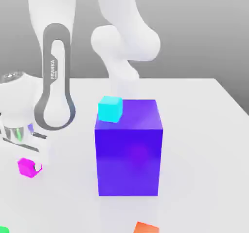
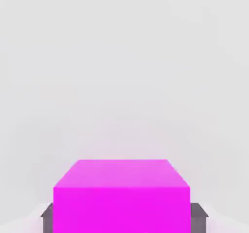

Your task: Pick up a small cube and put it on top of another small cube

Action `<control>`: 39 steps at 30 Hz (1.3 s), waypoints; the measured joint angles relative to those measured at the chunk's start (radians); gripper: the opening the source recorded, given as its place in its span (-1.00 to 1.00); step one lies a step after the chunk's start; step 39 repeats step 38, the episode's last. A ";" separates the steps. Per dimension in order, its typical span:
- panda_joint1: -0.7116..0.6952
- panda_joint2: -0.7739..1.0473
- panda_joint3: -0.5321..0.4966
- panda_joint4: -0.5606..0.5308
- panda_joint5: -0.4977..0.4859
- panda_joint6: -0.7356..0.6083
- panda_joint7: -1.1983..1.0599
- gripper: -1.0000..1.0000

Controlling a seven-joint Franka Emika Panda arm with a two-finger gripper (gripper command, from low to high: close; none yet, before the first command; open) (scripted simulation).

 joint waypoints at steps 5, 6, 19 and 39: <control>0.066 -0.071 -0.086 -0.020 -0.090 -0.050 0.069 -1.00; 0.088 -0.099 -0.116 -0.027 -0.127 -0.069 0.097 -1.00; 0.153 -0.095 -0.094 0.251 -0.332 -0.334 -0.152 -1.00; 0.117 0.183 0.097 0.646 -0.355 -0.446 -0.635 1.00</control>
